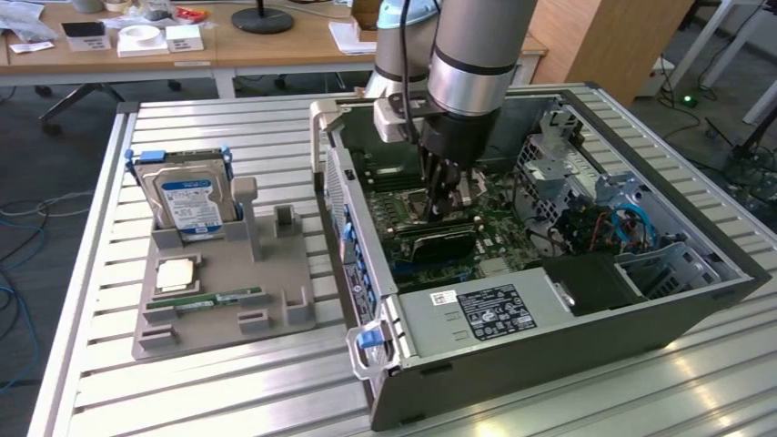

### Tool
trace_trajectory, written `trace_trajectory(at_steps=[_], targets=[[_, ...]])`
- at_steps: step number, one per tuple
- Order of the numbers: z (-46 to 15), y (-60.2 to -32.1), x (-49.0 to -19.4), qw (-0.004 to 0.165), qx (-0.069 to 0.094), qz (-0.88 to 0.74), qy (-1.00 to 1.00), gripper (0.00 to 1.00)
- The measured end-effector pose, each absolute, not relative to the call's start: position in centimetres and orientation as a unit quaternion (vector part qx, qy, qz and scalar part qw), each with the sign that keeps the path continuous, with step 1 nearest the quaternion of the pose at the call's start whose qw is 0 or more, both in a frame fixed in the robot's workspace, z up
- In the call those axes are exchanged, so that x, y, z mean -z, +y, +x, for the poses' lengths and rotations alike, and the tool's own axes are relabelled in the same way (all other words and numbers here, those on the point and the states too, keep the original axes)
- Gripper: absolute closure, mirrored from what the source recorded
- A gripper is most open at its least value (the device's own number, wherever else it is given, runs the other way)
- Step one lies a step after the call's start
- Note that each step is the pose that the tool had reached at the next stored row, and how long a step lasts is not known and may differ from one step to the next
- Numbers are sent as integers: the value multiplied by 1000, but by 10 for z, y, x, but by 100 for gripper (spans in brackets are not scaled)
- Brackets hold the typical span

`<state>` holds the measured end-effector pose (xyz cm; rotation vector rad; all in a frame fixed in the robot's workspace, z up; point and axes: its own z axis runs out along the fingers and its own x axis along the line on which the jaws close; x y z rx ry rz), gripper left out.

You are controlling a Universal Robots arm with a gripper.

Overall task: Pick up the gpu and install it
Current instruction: 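Press down on the gpu until it lock into place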

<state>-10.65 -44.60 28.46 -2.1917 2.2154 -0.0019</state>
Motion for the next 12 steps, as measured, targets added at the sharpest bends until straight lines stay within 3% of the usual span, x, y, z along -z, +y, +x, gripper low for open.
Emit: trace_trajectory(at_steps=[12], targets=[[-106,-449,-279,13,1,-703,711,89]])
